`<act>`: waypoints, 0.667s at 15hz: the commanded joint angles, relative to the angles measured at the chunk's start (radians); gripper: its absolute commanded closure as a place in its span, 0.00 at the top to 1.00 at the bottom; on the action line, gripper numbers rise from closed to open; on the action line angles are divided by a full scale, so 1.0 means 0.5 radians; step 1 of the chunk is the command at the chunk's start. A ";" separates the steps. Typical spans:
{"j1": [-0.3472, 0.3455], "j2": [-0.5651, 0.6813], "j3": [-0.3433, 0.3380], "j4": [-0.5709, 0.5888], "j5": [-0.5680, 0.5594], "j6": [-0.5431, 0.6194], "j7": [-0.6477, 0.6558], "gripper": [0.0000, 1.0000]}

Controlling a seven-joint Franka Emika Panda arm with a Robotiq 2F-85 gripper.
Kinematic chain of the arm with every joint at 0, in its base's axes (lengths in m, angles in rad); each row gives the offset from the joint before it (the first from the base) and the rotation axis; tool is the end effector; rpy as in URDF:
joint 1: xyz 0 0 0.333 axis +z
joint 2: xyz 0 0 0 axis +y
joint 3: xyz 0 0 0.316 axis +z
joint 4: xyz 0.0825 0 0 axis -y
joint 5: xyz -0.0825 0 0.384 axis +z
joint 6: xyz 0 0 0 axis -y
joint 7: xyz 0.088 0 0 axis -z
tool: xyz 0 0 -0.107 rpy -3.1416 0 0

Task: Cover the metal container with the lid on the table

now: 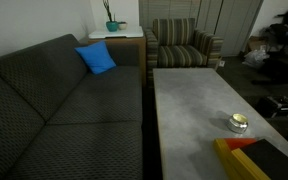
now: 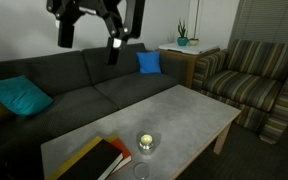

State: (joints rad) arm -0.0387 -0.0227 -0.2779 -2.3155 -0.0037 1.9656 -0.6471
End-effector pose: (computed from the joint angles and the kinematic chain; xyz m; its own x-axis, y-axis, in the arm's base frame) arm 0.4437 -0.1456 0.3289 0.9049 0.3409 -0.2550 0.2965 -0.9345 -0.1970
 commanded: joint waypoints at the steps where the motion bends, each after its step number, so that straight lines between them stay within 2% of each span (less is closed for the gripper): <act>1: -0.130 0.443 0.081 0.183 0.187 -0.002 -0.175 1.00; 2: -0.166 0.607 0.112 0.265 0.227 -0.115 -0.233 1.00; 3: -0.160 0.333 0.134 0.095 0.125 -0.010 -0.103 1.00; 5: -0.195 0.453 0.172 0.128 0.128 0.003 -0.112 1.00; 10: -0.189 0.365 0.175 0.127 0.131 -0.005 -0.104 1.00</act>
State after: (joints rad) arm -0.0928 0.1606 -0.2316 -2.2535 0.0686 1.9642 -0.7049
